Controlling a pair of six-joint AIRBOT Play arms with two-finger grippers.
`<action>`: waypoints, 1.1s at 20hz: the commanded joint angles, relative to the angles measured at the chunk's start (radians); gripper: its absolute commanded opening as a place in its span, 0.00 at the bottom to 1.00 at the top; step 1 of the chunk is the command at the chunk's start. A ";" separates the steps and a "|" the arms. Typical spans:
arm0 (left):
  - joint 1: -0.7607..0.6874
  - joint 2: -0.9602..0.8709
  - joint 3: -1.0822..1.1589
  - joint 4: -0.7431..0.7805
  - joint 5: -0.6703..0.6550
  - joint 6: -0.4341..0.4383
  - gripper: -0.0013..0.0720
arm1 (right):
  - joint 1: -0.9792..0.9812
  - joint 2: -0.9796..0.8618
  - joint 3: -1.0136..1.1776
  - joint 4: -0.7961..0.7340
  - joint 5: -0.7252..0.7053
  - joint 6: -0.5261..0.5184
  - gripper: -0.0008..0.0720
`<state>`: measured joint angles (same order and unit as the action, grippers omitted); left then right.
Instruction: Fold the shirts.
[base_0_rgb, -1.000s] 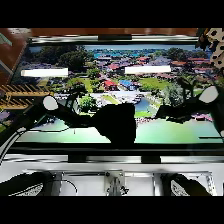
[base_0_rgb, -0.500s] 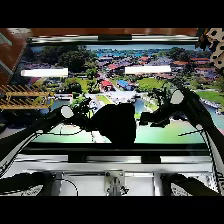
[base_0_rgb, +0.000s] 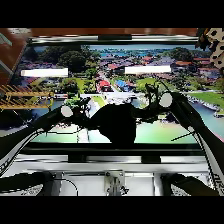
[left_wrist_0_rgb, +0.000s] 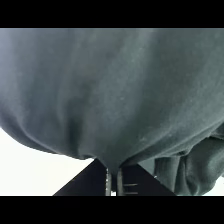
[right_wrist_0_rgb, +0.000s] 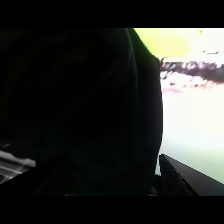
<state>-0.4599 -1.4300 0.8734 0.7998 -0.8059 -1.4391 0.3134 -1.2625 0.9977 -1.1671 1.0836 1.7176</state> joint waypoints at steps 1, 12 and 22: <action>0.023 0.008 0.007 0.001 -0.041 0.044 0.07 | 0.008 -0.044 0.000 -0.002 -0.079 0.014 0.94; 0.090 0.101 0.232 0.003 -0.063 0.183 0.07 | 0.008 -0.044 0.134 0.036 -0.040 -0.361 0.09; 0.142 0.279 0.982 0.004 -0.324 0.240 0.07 | 0.006 0.445 0.587 -0.068 0.040 -0.269 0.09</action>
<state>-0.3283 -1.1969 1.6855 0.8021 -1.0565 -1.1702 0.3183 -0.9295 1.4857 -1.2423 1.1061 1.4010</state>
